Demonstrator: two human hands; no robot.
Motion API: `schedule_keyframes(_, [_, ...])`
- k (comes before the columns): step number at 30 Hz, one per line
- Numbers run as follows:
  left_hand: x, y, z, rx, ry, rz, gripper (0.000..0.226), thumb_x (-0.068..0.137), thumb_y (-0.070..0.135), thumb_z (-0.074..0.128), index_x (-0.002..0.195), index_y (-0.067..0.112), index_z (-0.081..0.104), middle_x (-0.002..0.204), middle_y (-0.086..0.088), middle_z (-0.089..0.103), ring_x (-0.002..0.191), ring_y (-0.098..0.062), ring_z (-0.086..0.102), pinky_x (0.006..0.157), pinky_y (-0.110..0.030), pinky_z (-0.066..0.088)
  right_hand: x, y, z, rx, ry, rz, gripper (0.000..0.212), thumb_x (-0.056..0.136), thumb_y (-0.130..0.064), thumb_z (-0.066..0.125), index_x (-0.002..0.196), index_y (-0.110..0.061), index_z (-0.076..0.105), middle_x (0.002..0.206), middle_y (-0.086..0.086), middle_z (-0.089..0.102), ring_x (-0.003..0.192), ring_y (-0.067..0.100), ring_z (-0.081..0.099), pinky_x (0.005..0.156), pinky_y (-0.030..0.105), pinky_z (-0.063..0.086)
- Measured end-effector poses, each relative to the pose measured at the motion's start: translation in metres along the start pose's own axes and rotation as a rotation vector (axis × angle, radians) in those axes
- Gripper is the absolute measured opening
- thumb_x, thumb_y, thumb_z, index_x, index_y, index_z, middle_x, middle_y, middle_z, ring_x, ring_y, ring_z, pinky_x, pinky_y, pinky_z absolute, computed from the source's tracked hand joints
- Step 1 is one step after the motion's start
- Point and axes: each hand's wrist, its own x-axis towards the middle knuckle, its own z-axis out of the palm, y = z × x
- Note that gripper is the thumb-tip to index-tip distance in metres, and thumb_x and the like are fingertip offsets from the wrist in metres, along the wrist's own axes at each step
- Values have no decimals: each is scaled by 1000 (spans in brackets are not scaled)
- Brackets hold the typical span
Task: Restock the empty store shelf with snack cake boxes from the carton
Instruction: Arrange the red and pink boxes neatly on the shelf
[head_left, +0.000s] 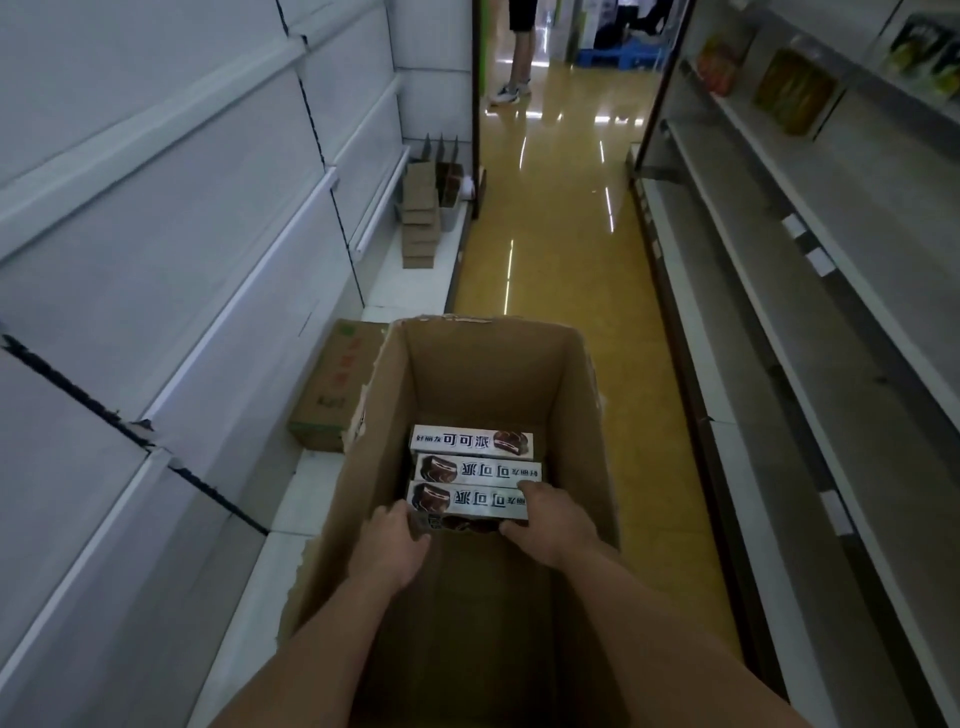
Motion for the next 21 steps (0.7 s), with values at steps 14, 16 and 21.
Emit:
schedule_keyframes(14, [124,-13,71,67,-115,123,65,83,30,67,140,19,38,143,-10,36,129,-27,37,104,-38,39,119,19,73,-163,-51,-15,73,89,-37,61,148,-17,22,148,8,31,135,26,32,110,42,32])
schedule_keyframes(16, [135,-18,84,158,-74,184,70,83,35,67,143,21,34,144,-8,34,131,-26,34,106,-35,36,129,23,87,-165,-22,-9,73,89,-35,61,148,-17,22,148,7,30,136,26,30,112,41,28])
schedule_keyframes(21, [150,-27,107,371,-37,276,89,80,44,70,150,25,17,152,-7,20,141,-25,17,117,-37,19,146,29,110,-186,74,-41,72,87,-33,64,145,-18,25,148,6,28,136,24,28,114,40,25])
